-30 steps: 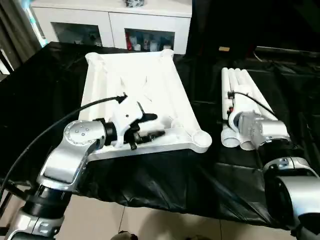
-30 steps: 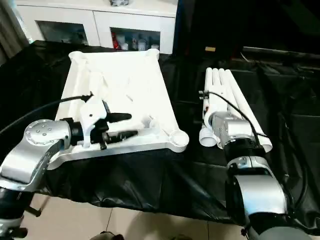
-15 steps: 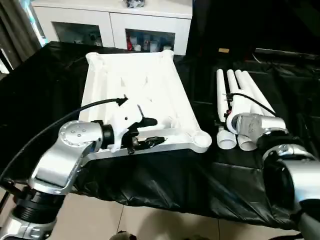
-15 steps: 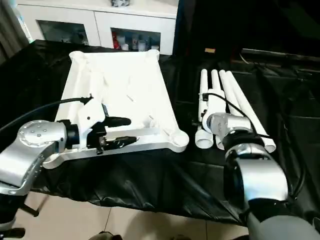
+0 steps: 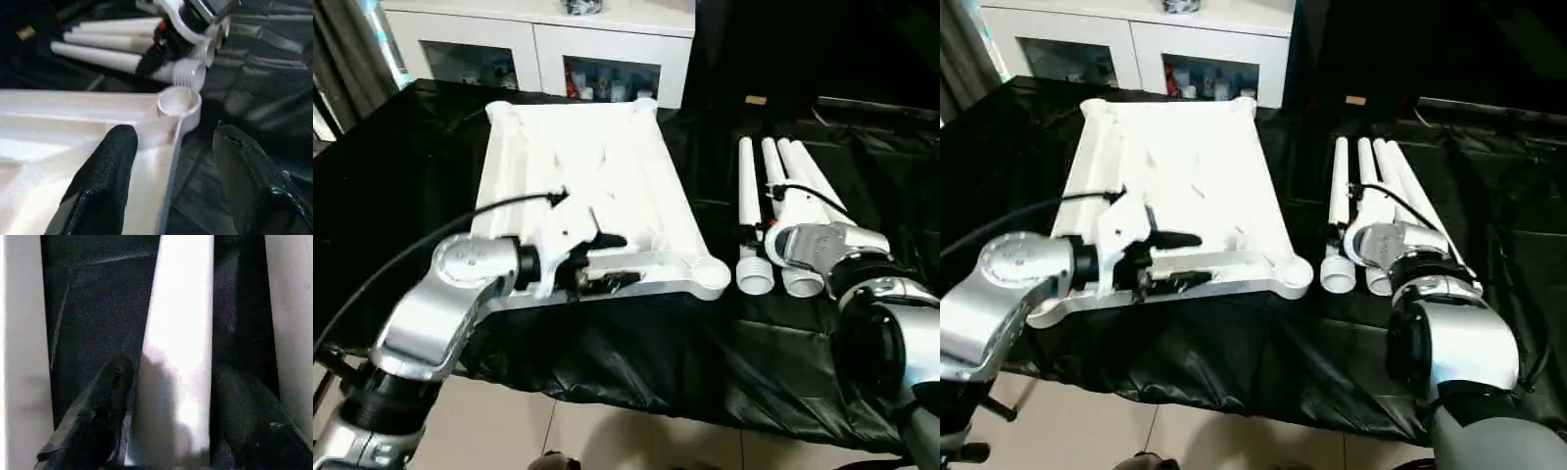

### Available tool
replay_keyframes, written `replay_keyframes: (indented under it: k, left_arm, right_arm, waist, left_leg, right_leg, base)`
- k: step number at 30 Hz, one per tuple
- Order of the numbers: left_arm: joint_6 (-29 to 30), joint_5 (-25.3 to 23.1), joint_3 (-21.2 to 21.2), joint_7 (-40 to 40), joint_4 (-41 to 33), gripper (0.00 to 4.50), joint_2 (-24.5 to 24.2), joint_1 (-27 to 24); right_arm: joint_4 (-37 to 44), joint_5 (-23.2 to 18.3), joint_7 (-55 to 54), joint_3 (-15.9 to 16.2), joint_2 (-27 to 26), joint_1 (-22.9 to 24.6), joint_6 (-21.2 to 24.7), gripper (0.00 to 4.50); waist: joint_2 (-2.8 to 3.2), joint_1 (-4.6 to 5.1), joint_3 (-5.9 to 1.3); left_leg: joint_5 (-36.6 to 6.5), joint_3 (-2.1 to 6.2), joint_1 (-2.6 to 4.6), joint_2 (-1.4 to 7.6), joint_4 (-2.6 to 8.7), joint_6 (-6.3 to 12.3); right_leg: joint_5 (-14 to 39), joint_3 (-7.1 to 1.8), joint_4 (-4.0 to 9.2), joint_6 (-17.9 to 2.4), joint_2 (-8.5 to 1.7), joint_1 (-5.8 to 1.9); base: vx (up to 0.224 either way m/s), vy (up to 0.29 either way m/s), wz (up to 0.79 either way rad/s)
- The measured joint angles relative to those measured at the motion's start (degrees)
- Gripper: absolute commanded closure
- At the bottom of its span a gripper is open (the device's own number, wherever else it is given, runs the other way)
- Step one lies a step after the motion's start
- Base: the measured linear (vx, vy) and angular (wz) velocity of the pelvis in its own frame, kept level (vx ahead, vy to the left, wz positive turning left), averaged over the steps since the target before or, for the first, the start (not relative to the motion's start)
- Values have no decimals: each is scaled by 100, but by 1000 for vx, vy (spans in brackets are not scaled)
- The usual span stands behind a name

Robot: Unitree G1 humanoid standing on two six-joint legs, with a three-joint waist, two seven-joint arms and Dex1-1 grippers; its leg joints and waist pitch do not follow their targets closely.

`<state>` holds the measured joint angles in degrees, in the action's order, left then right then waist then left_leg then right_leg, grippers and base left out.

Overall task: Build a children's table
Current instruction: Pick table leg

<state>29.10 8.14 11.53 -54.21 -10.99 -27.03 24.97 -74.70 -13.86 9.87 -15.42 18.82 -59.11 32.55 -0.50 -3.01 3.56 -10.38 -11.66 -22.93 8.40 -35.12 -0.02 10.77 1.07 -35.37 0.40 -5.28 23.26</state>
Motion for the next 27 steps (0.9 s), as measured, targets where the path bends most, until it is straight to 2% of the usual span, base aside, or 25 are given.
replay_keyframes:
  k: [3,5,8,11,15,18,22,24,27]
  left_arm:
    - [25,-9,-7,223,127,130,154,2]
    - [48,-7,-13,307,132,92,204,22]
    - [48,-5,-49,386,133,83,261,58]
    - [133,-8,-68,547,215,50,324,114]
    - [191,95,-256,868,401,9,754,187]
    - [447,238,-502,1290,661,1,1161,429]
    - [1005,578,-903,1837,990,0,1668,776]
    - [1390,983,-1384,2083,1219,0,2078,1002]
    - [1757,1500,-1770,2274,1405,0,2423,1329]
  right_arm:
    - [-16,-11,-6,-75,2,0,0,213]
    - [-21,-25,-8,-130,1,2,-1,244]
    - [-27,-41,-6,-208,0,3,-6,254]
    - [-31,-128,22,-240,0,24,-64,262]
    - [-26,-271,212,-479,5,54,-336,264]
    - [75,-433,695,-597,9,83,-617,265]
    - [632,-705,1571,-679,-9,158,-732,266]
    - [1431,-1053,2077,-749,-77,468,-531,266]
    - [2503,-1514,2574,-742,-266,846,-126,266]
  waist:
    - [-3,-2,1]
    - [-4,-2,2]
    - [-4,-7,2]
    - [-3,-12,2]
    - [-3,-18,2]
    - [-6,-31,3]
    - [-13,-32,7]
    - [-16,-46,9]
    - [-16,-81,9]
  left_leg:
    - [0,0,0,1,-3,0]
    - [0,0,0,1,-3,0]
    - [0,0,0,2,-5,0]
    - [0,0,0,1,-7,0]
    - [-1,0,-8,1,-14,1]
    - [-1,0,-10,3,-23,2]
    - [-2,0,-10,6,-29,5]
    - [-3,1,-15,7,-33,9]
    - [11,3,-16,16,-37,33]
  right_leg:
    - [0,0,-4,0,0,0]
    - [0,0,-6,0,0,0]
    - [0,1,-7,0,0,0]
    - [0,0,-8,0,0,0]
    - [0,0,-9,0,0,2]
    - [-1,1,-13,-1,-1,2]
    - [-1,3,-19,-1,0,2]
    - [-1,6,-19,-1,0,2]
    - [-1,20,-20,-2,0,1]
  base:
    - [0,0,0]
    - [0,0,0]
    - [0,0,0]
    - [0,0,0]
    - [0,0,0]
    - [0,0,0]
    - [0,0,0]
    - [0,0,0]
    - [0,0,0]
